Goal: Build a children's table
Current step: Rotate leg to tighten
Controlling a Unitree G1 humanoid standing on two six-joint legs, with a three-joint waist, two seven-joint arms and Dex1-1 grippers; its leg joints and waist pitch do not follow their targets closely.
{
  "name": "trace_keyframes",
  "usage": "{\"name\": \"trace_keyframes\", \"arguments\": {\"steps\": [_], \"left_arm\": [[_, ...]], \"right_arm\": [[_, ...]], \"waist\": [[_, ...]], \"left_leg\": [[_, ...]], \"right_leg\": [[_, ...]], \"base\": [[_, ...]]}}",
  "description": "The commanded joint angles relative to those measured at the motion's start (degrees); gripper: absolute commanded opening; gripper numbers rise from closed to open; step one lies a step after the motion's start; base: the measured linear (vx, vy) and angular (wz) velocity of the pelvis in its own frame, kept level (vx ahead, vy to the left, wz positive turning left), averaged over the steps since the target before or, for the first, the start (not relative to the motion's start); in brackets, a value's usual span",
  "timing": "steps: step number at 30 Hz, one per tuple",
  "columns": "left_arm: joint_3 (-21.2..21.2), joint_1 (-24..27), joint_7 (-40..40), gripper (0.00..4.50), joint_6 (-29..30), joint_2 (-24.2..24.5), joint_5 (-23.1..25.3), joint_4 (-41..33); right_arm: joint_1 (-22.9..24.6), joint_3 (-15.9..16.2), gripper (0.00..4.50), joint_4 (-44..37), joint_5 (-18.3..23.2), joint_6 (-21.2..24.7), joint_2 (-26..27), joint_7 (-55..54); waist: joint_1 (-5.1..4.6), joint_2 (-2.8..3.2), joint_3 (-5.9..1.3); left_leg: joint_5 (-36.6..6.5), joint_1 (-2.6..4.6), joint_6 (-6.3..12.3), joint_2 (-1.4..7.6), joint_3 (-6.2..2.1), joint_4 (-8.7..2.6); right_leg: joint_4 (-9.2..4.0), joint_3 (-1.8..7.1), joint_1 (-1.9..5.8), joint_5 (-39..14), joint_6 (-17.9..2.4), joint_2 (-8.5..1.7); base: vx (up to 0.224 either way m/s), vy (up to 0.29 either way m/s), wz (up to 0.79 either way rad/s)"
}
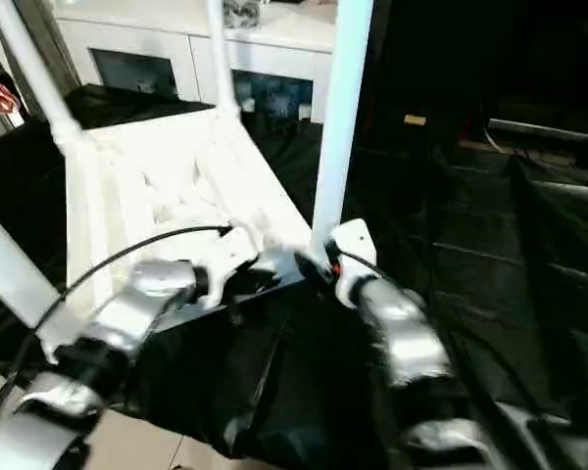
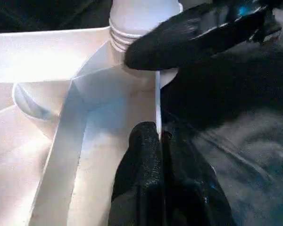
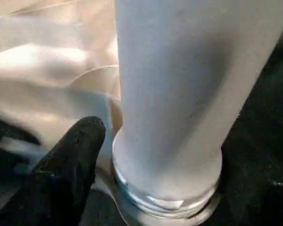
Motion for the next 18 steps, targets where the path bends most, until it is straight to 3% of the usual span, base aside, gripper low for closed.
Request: {"name": "trace_keyframes", "arguments": {"steps": [1,5,9,10,18], "left_arm": [[-1.3,0.4,-4.1,0.00,-2.9,-0.7,-3.1,-2.6],[-1.9,1.4,-11.6,0.00,-3.3,3.2,-4.4,-4.6],[-2.1,1.4,-14.4,0.00,-3.7,5.2,-4.7,-4.9],[-2.1,1.4,-15.9,0.00,-3.6,5.9,-5.1,-5.1],[-2.2,1.3,-20.2,0.00,-3.5,8.1,-6.1,-5.4]], "right_arm": [[0.1,3.4,3.71,-2.0,1.5,1.0,-0.1,5.7],[1.8,5.8,3.71,-5.3,2.4,1.3,-6.2,17.7],[2.6,6.9,3.71,-7.2,3.7,2.5,-9.0,22.9],[2.8,7.3,3.39,-7.7,4.0,2.9,-9.9,24.3],[3.3,8.9,2.91,-9.0,3.9,3.5,-11.6,27.9]], "waist": [[0.20,-0.46,-3.47],[0.49,-0.26,-3.40],[0.72,-0.27,-3.42],[0.77,-0.30,-3.42],[1.45,-0.24,-3.39]], "left_leg": [[-13.3,0.50,3.85,2.96,-1.32,-4.01],[-13.3,0.58,4.06,3.13,-1.27,-4.01],[-13.1,0.62,3.94,3.26,-1.21,-4.04],[-13.1,0.62,3.92,3.28,-1.18,-4.01],[-13.2,0.77,3.07,3.30,-1.10,-4.00]], "right_leg": [[-3.87,2.44,2.50,-14.7,-12.6,-3.31],[-3.55,2.41,2.55,-13.0,-13.6,-3.13],[-3.35,2.40,2.63,-11.9,-14.3,-3.17],[-3.34,2.42,2.65,-11.9,-14.5,-3.26],[-3.36,2.43,2.51,-13.2,-14.5,-3.29]], "base": [[0.000,0.000,0.00],[0.000,0.000,0.00],[0.000,0.000,0.00],[0.000,0.000,0.00],[0.000,0.000,0.00]]}}
